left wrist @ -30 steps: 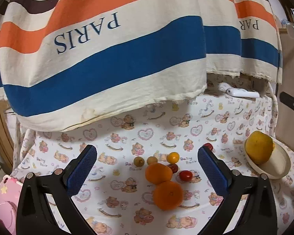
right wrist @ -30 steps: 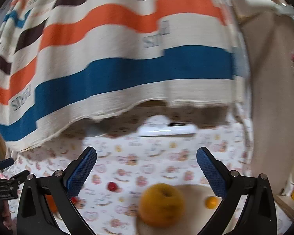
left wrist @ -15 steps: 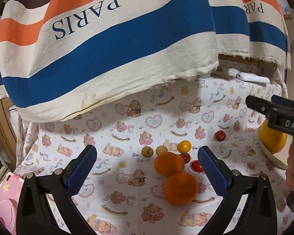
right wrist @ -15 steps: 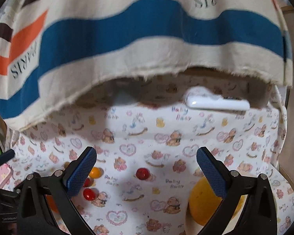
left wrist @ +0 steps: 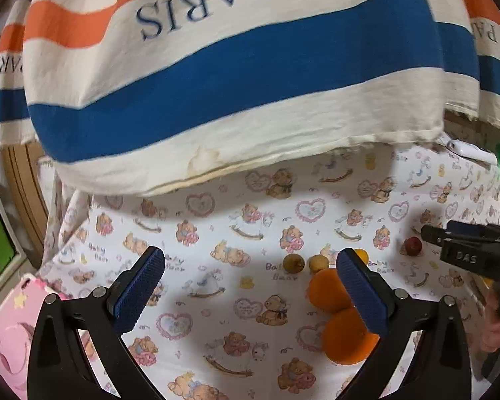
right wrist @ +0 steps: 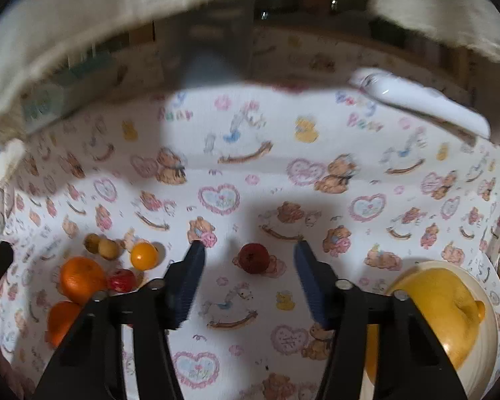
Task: Organize fruits
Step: 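Move the right tool back to the red plum and grasp it, then lift the red plum with the right tool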
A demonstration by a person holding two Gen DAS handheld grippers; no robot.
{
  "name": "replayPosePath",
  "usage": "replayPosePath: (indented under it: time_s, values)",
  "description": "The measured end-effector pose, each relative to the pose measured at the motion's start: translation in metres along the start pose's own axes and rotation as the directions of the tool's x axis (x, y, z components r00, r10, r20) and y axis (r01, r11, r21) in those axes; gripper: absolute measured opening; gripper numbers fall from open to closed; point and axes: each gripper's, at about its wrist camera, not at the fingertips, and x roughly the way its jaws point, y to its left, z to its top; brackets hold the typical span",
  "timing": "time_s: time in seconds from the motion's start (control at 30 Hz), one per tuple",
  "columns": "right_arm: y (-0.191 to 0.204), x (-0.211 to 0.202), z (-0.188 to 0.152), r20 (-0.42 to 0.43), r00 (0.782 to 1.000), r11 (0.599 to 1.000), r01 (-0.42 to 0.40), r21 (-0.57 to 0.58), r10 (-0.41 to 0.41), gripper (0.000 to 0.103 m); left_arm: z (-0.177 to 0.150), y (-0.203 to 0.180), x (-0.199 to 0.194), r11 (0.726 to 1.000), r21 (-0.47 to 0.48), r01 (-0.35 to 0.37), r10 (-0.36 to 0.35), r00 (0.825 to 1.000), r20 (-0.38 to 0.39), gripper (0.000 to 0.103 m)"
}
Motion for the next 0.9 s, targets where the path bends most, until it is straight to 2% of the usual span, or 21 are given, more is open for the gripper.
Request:
replayPosePath:
  time_s: [0.17,0.2,0.4,0.63,0.73,0.87,0.9]
  values:
    - [0.001,0.019,0.005,-0.078,0.997,1.0,0.0,0.003,0.0,0.049,-0.002,0.003,0.009,0.999,-0.009,-0.03,0.03,0.999,-0.042,0.102]
    - [0.001,0.022,0.005,-0.087,0.996,1.0,0.008,0.001,-0.008,0.045,-0.002,0.003,0.01,0.999,-0.009,-0.032,0.032,0.998,-0.046,0.102]
    - [0.003,0.041,0.008,-0.132,0.991,1.0,0.025,-0.003,-0.025,0.04,-0.006,0.0,0.018,1.0,-0.015,0.003,-0.004,0.995,-0.098,0.102]
    - [0.001,0.062,0.01,-0.185,0.983,0.999,0.007,0.04,0.0,0.036,-0.005,-0.001,0.016,1.0,-0.009,-0.006,0.005,0.996,-0.093,0.102]
    - [0.0,0.067,0.008,-0.193,0.981,0.999,-0.002,0.037,0.009,0.028,-0.004,0.002,0.015,1.0,-0.02,-0.011,0.01,0.996,-0.085,0.102]
    - [0.002,0.062,0.005,-0.189,0.982,1.0,-0.001,0.022,0.006,0.028,-0.003,0.003,0.015,1.0,-0.028,-0.013,0.01,0.996,-0.089,0.102]
    - [-0.001,0.049,-0.006,-0.181,0.983,1.0,-0.005,0.017,0.008,0.028,-0.003,0.003,0.014,1.0,-0.027,-0.015,0.013,0.996,-0.085,0.102]
